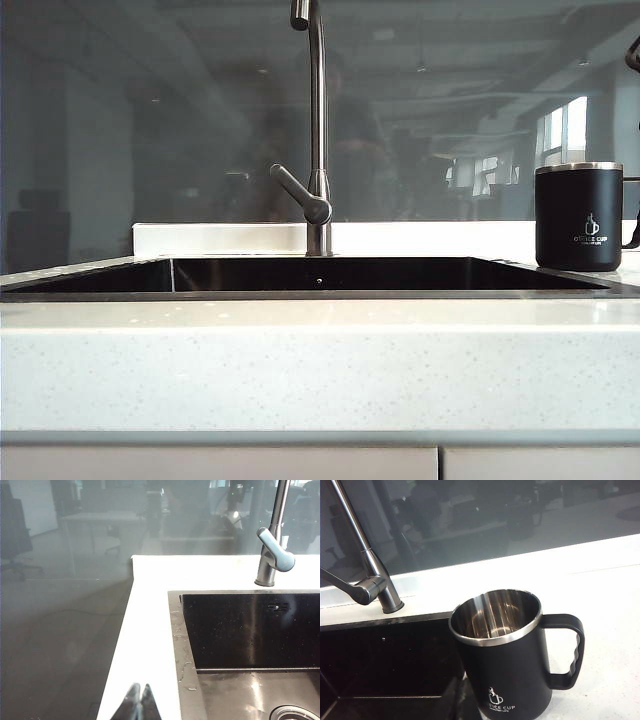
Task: Pick up the mug next to the sink, go to the faucet to get some water, pour the water into the sink, and finally put the mug back to its place.
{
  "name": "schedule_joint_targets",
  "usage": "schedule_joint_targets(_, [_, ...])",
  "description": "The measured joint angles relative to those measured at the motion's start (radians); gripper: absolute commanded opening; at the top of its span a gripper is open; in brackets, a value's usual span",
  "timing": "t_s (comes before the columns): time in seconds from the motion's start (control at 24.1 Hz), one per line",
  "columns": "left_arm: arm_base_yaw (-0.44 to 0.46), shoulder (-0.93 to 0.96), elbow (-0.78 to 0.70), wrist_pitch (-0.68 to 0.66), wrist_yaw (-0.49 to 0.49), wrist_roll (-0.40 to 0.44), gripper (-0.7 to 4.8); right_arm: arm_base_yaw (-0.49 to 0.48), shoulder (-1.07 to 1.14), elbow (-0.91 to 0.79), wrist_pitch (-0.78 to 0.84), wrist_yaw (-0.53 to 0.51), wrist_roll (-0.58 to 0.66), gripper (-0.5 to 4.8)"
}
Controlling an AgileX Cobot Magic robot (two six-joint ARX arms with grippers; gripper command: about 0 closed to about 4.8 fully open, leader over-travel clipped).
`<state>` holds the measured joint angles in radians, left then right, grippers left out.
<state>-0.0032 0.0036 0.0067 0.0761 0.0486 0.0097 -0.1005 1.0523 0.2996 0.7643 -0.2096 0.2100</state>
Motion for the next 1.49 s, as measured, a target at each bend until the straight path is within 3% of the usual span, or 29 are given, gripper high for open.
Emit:
schedule_joint_targets(0.41, [0.0,0.0,0.0,0.0,0.0,0.0,-0.02,0.0,-0.012,0.0,-0.013,0.005,0.0,-0.06])
schedule_joint_targets(0.75, [0.0,0.0,0.0,-0.002,0.0,0.0,-0.02,0.0,-0.373,0.0,-0.26,0.051,-0.006,-0.06])
schedule_joint_targets(0.83, [0.0,0.0,0.0,-0.002,0.0,0.0,-0.02,0.0,-0.466,0.002,-0.35,0.056,-0.04,-0.06])
schedule_joint_targets(1.04, [0.0,0.0,0.0,-0.004,0.0,0.0,-0.02,0.0,-0.796,-0.002,-0.831,0.178,-0.107,-0.06])
schedule_joint_targets(1.16, [0.0,0.0,0.0,-0.006,0.0,0.0,-0.02,0.0,-0.938,-0.004,-0.977,0.206,-0.121,-0.06])
schedule_joint_targets(1.49, [0.0,0.0,0.0,-0.006,0.0,0.0,-0.02,0.002,-1.052,-0.258,-0.772,0.149,-0.124,-0.06])
